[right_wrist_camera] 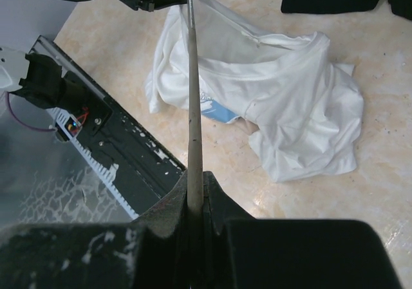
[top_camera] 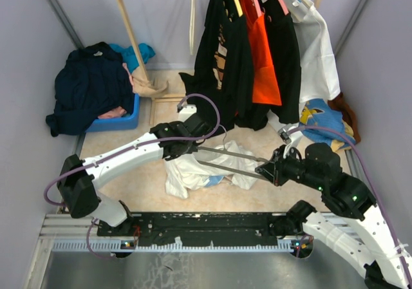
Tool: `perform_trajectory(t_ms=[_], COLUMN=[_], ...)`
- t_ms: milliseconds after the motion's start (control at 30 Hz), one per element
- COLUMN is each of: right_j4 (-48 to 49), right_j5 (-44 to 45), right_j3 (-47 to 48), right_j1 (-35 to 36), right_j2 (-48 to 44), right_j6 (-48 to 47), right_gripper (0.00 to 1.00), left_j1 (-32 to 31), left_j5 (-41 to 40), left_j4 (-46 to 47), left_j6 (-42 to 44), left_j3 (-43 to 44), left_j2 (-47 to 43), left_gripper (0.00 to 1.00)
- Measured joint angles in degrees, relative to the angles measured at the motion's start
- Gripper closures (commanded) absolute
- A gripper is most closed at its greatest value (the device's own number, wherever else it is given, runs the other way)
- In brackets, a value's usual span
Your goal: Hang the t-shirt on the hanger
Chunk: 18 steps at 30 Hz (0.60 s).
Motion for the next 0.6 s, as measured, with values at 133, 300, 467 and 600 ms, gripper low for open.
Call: perform_trajectory(t_ms=[133, 300, 467, 600], right_j4=[-0.1, 0.4, 2.1, 4.8], right_j5=[-1.4, -2.6, -2.5, -2.3], right_j3=[0.0, -0.1, -1.3, -3.3], right_j1=[0.0, 0.0, 0.0, 0.0], right_j2=[0.0, 0.0, -0.1, -0.1], right_j6=[0.7, 1.6, 3.1, 4.3], right_gripper=[1.00, 1.00, 1.00, 1.00], left_j1=[0.0, 0.0, 0.0, 0.0], left_j5=[0.0, 0.0, 0.3, 1.1], left_j4=[-0.5, -0.9, -1.4, -1.7], left_j6=[0.0, 0.2, 0.4, 1.3], left_j3=[0.0, 0.0, 0.2, 1.1], left_j2=[-0.1, -1.3, -2.7, -3.0], left_gripper=[1.00, 1.00, 1.00, 1.00])
